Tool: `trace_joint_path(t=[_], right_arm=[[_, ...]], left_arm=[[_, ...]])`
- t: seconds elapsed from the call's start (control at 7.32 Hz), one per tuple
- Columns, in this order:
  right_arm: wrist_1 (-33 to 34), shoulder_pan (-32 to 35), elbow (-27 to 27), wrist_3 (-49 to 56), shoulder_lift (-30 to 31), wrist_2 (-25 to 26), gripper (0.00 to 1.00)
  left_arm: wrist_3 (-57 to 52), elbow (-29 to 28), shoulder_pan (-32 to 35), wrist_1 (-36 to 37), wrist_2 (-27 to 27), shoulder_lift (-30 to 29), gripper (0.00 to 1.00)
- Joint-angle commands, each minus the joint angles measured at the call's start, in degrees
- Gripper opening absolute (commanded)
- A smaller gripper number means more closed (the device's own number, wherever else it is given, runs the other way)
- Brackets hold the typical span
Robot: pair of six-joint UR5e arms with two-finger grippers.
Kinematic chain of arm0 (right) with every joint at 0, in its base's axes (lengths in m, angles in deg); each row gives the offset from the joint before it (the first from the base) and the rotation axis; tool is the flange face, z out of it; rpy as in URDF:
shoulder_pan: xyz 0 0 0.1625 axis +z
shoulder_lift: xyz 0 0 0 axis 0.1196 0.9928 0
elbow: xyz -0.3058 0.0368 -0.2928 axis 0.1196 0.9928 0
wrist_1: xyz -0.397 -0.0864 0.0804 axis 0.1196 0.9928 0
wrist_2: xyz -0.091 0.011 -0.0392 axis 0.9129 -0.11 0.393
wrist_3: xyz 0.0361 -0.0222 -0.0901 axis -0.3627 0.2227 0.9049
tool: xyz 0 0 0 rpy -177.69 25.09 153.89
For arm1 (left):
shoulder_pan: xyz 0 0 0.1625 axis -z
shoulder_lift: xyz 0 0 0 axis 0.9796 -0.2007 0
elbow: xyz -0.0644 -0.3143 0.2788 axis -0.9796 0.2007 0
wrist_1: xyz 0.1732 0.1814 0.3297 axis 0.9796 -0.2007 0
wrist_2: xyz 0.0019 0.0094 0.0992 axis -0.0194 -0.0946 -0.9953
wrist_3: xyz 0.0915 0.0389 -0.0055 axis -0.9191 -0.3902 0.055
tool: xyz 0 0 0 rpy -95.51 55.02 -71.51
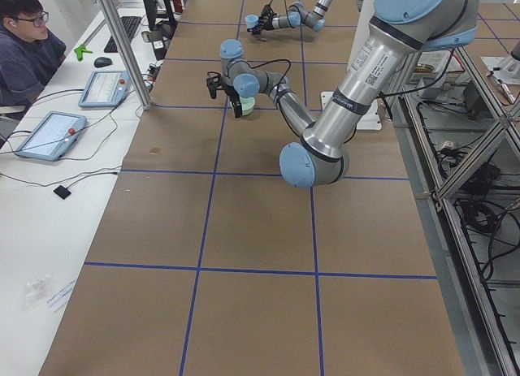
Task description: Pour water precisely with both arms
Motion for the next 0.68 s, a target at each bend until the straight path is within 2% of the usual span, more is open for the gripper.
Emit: trace_joint_path(t=[0.0,0.41,0.55], right_arm=[[-8.7,6.5,-0.4,12.7,-0.3,-10.5,0.00],[-9.9,8.4,-0.4,15.9,-7.5,-15.7,0.00],[-10.3,8.4,-1.1,16.2,-9.3,-19.3,0.00]], left_arm=[[0.0,0.6,-0.1,1.1,0.1,-0.1,1.00],[0.0,0.6,-0.2,1.1,0.1,0.0,1.00],[-0.2,0.4,-0.1,1.1,0.1,0.1,1.00]])
